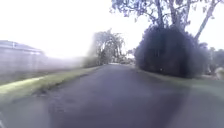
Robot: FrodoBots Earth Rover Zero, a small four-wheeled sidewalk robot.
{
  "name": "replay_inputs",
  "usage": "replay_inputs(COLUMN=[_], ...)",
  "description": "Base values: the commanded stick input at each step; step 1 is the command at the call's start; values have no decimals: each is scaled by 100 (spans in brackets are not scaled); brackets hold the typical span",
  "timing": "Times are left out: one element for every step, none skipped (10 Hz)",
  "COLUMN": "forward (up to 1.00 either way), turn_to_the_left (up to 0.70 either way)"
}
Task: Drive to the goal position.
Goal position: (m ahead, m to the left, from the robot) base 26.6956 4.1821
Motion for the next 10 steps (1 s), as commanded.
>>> replay_inputs(forward=[100, 100, 100, 100, 100, 100, 100, 100, 100, 100], turn_to_the_left=[0, 0, 0, 0, 0, 0, -10, -23, -36, -40])
